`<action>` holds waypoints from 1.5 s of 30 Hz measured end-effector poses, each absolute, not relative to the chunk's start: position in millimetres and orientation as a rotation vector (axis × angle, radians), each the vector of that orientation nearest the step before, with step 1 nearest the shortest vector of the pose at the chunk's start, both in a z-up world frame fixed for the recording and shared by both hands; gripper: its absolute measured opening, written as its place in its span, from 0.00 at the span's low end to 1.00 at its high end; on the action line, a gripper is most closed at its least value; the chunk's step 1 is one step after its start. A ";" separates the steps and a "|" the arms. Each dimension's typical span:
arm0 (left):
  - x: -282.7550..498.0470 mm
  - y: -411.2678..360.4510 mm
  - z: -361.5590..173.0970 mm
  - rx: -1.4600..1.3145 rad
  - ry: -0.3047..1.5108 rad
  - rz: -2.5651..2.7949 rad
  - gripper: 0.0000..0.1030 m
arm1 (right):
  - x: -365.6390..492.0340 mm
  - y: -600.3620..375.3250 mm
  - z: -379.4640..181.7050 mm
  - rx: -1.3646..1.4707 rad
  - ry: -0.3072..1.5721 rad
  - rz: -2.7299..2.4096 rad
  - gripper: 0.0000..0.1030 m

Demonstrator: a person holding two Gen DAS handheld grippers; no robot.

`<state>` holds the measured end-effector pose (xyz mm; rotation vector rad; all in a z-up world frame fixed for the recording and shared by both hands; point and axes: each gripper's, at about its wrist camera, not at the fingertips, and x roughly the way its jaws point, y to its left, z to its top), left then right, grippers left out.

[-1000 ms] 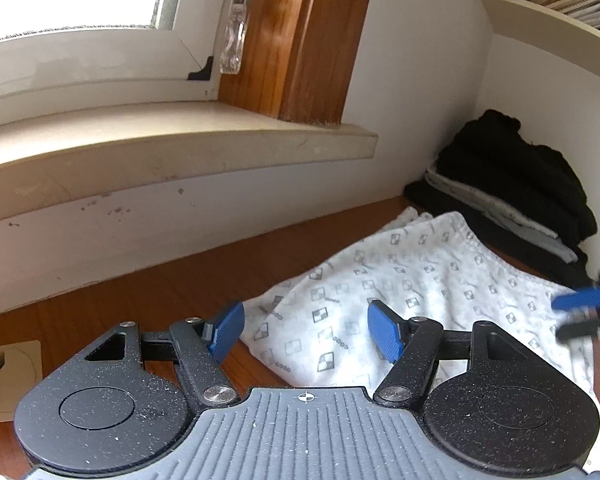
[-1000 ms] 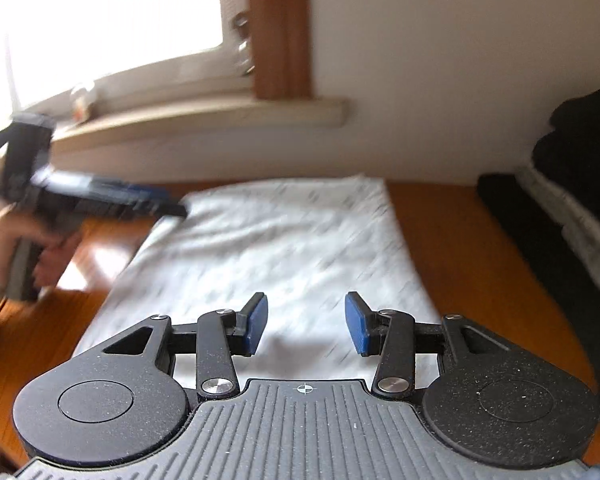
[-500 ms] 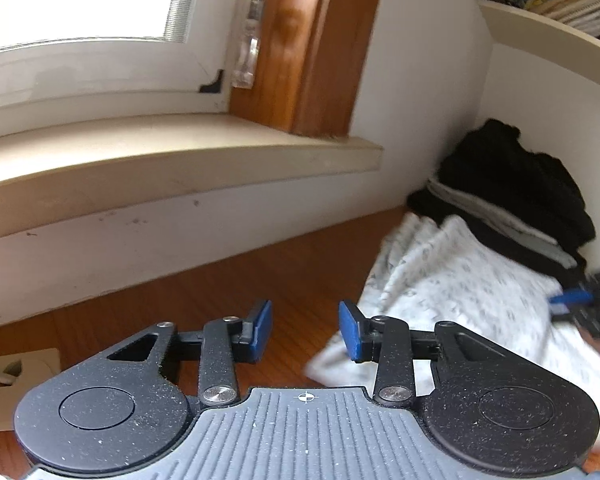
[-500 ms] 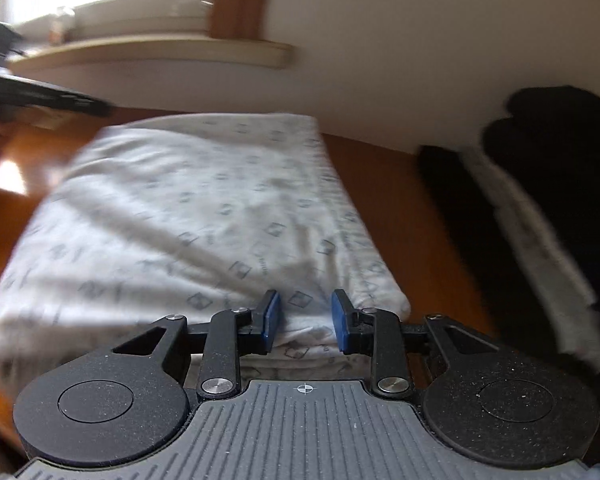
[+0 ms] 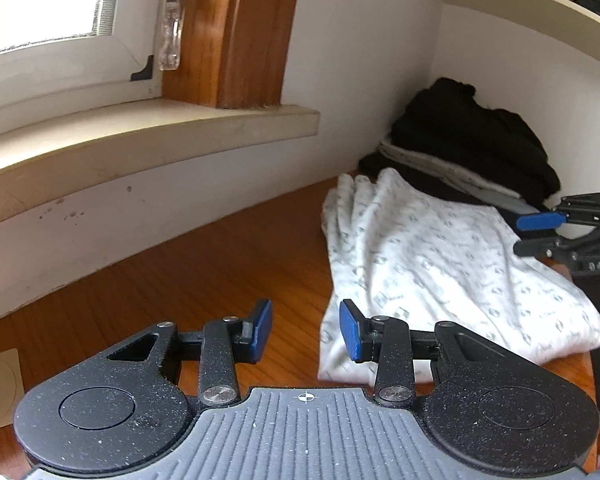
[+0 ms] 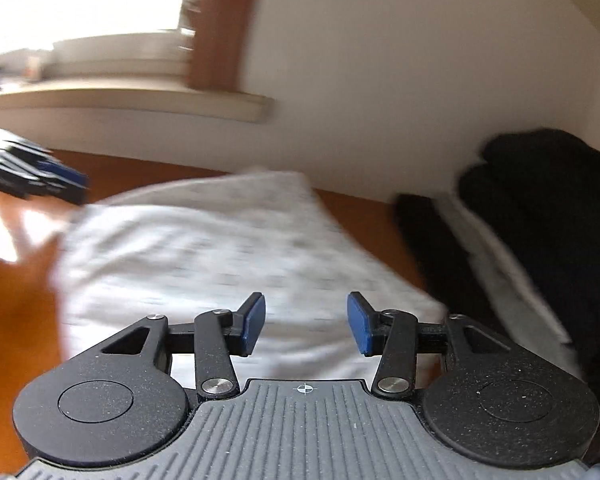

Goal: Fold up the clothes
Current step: 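Press the folded cloth flat with the right gripper while the left gripper closes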

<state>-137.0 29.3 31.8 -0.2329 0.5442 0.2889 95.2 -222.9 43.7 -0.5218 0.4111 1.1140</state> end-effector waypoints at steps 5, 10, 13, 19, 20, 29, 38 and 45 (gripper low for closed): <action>-141.3 25.8 29.9 -0.241 0.564 0.240 0.46 | 91.3 -219.4 19.8 -0.584 0.420 1.103 0.46; -138.3 22.9 18.8 -0.245 0.613 0.213 0.46 | 113.5 -234.2 3.5 -0.453 0.480 1.124 0.53; -135.3 24.8 14.7 -0.266 0.608 0.188 0.36 | 114.1 -233.8 -2.8 -0.425 0.471 1.132 0.54; -154.1 34.7 34.2 -0.293 0.486 0.244 0.00 | 111.6 -235.6 -6.6 -0.416 0.461 1.144 0.54; -156.3 35.4 35.5 -0.293 0.481 0.239 0.00 | 112.0 -236.4 -6.6 -0.414 0.461 1.147 0.54; -152.4 34.0 30.6 -0.260 0.535 0.282 0.00 | 110.0 -236.4 -7.6 -0.410 0.453 1.142 0.54; -156.1 36.6 35.8 -0.255 0.520 0.307 0.08 | 111.4 -237.4 -9.3 -0.403 0.449 1.146 0.54; -151.1 19.7 36.5 -0.211 0.562 0.212 0.15 | 104.4 -231.9 -4.1 -0.453 0.435 1.116 0.54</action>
